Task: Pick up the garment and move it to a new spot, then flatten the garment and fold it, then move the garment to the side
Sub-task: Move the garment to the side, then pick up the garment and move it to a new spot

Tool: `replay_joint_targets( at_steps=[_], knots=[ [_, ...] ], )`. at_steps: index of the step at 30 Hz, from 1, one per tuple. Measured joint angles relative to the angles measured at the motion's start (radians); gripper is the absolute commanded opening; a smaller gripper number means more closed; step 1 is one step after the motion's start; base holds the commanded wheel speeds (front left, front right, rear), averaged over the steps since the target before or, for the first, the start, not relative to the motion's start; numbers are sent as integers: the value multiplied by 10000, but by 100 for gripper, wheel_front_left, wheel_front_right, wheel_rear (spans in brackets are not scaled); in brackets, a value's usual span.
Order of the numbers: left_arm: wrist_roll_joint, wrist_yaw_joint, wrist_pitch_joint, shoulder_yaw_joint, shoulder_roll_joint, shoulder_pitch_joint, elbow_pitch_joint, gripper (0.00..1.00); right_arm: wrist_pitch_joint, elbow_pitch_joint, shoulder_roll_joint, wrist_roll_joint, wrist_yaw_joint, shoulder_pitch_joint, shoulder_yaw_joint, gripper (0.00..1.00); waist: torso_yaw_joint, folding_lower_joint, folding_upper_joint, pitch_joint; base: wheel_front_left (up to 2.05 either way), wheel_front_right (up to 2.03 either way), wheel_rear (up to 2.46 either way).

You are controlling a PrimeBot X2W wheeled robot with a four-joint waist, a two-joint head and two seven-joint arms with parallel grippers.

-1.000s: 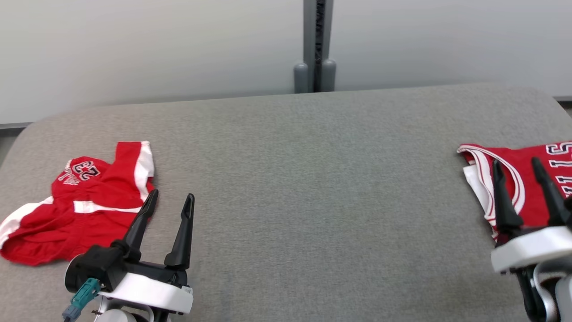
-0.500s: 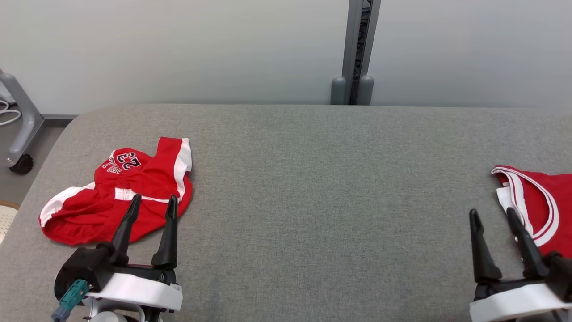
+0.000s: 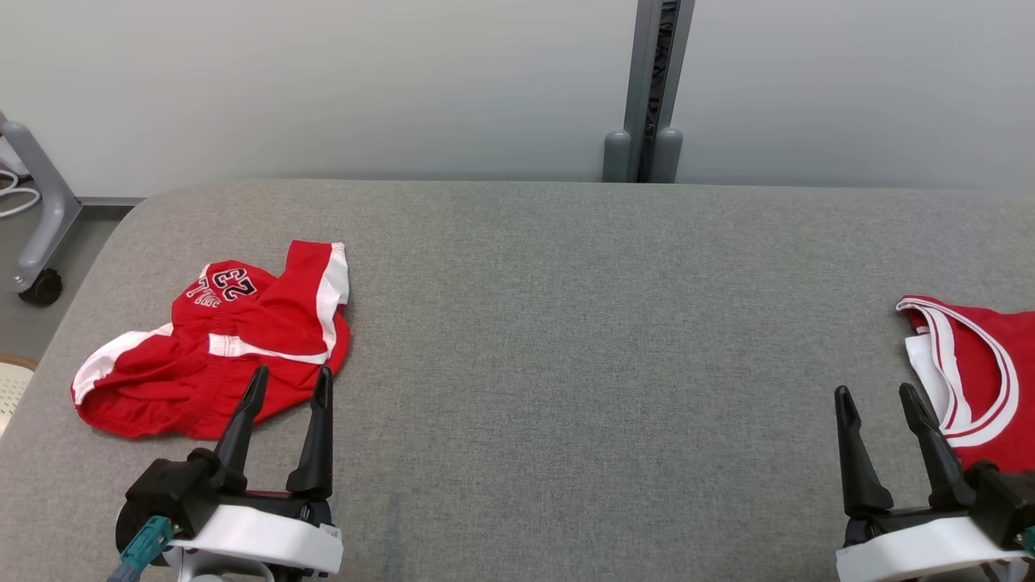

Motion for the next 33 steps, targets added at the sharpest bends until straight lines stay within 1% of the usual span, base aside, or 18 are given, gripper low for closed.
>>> replay_joint_targets(
  at_steps=[11,24,29,32,33],
  knots=[
    [-226,-31,0,-121,-13,60,-8,100,-33,61,-63,25,0,-134,63,100,-83,0,0,-115,0,0,0],
    [-180,-31,0,-142,31,158,109,100,0,-40,17,-104,0,-108,6,100,-146,0,0,-67,0,0,0],
    [-176,-31,0,-130,56,81,251,100,2,-38,40,-100,0,-107,40,100,82,0,0,-72,0,0,0],
    [-161,-31,0,-105,58,-19,291,100,2,-13,42,-67,0,-108,102,100,325,0,0,-86,0,0,0],
    [-157,-31,0,-82,58,-24,360,100,4,13,44,2,0,-110,142,100,522,0,0,-93,0,0,0]
  ],
)
